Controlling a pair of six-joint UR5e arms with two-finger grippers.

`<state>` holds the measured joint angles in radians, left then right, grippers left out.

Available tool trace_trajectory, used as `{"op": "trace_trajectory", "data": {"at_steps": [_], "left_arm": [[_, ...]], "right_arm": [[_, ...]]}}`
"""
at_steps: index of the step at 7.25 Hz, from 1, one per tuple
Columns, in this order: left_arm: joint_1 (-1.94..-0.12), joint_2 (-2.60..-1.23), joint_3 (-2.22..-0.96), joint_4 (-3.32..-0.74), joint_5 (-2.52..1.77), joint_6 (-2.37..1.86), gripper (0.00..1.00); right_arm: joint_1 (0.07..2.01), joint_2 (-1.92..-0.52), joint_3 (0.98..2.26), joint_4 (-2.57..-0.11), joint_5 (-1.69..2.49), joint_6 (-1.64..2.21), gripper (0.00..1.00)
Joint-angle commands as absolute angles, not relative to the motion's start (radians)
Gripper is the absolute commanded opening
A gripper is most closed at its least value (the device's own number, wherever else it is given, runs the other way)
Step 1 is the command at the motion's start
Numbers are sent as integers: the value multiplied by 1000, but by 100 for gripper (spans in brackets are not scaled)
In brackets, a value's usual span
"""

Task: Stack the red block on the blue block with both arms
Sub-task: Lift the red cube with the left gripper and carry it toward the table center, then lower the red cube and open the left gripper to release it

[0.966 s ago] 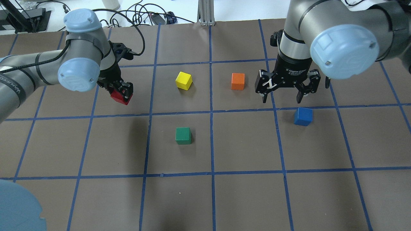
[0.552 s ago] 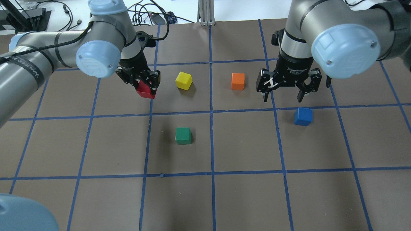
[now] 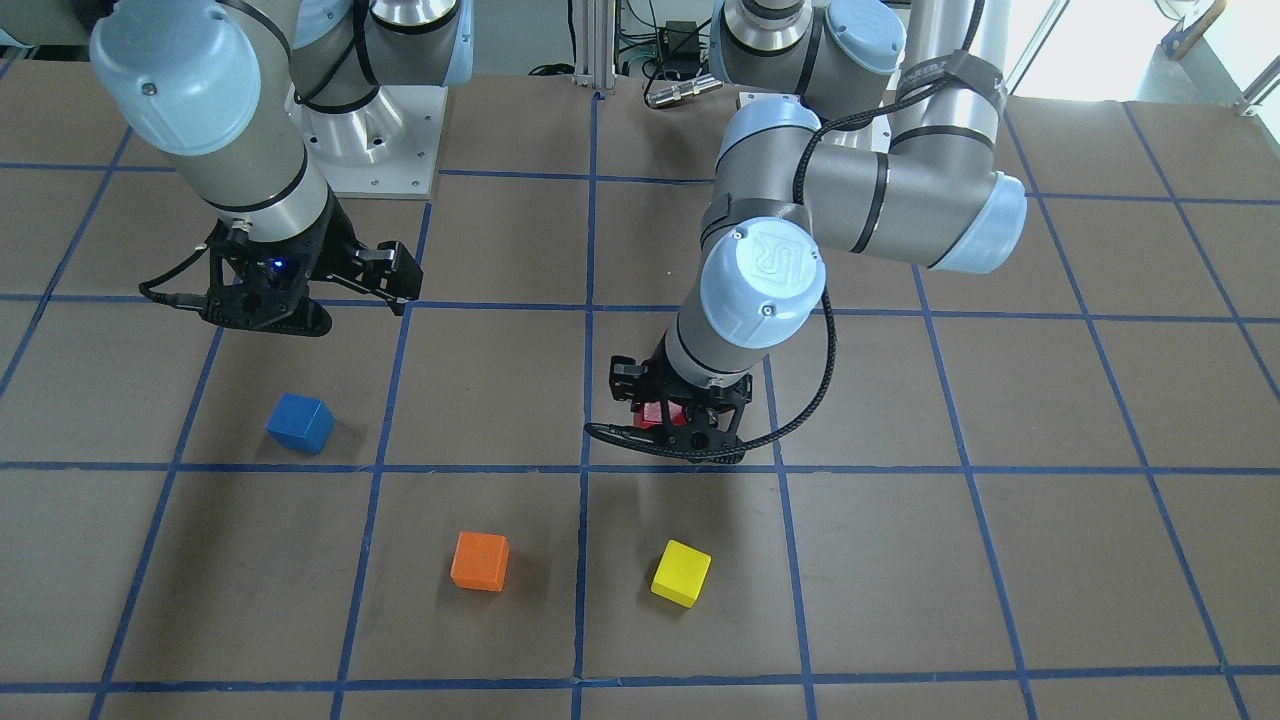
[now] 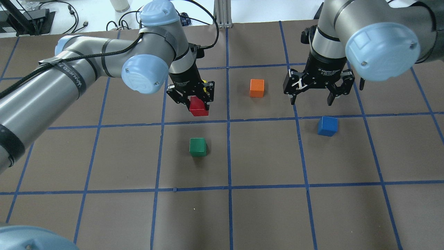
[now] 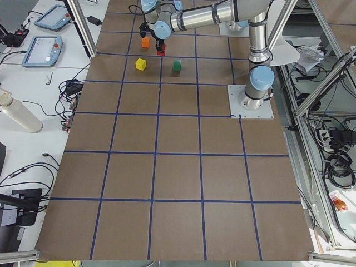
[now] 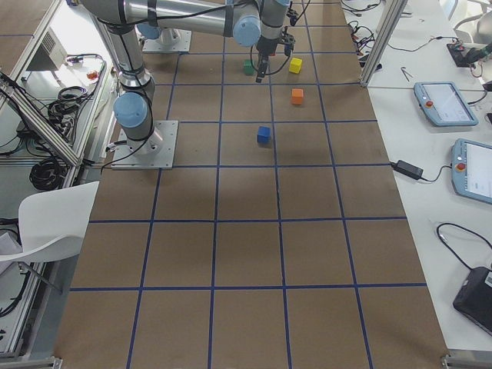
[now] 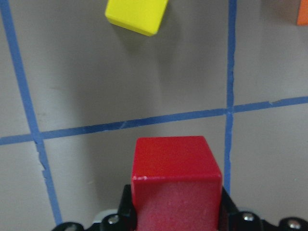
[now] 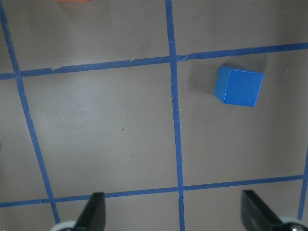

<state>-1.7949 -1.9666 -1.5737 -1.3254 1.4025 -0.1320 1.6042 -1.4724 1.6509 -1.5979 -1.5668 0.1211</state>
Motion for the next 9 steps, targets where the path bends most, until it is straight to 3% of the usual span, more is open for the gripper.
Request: {"op": "trace_trajectory", "data": {"at_steps": [1,6,7,8,9], "left_arm": [[-1853,-2015,-1572,-1319,1393,-167,0],[-1904,-2109,-1577,-1213,1377,-218,0],[-1910,-2118,-1578,-1213,1374,-222,36],[-1922,-2120,-1582,-1215,1377,-238,83],[-1927,-2120,-1578,-1215,1379,-239,90]], "right_arm": [[1592,-1473,1652,-1600,-1566,107,100],[1592,-1473,1652,-1600,-1566,107,100],[1592,-1473,1652,-1598,-1568,107,100],[1592,-1474,1652,-1597,-1568,107,100],[1592,-1474,1651,-1598,-1568,109,100]]}}
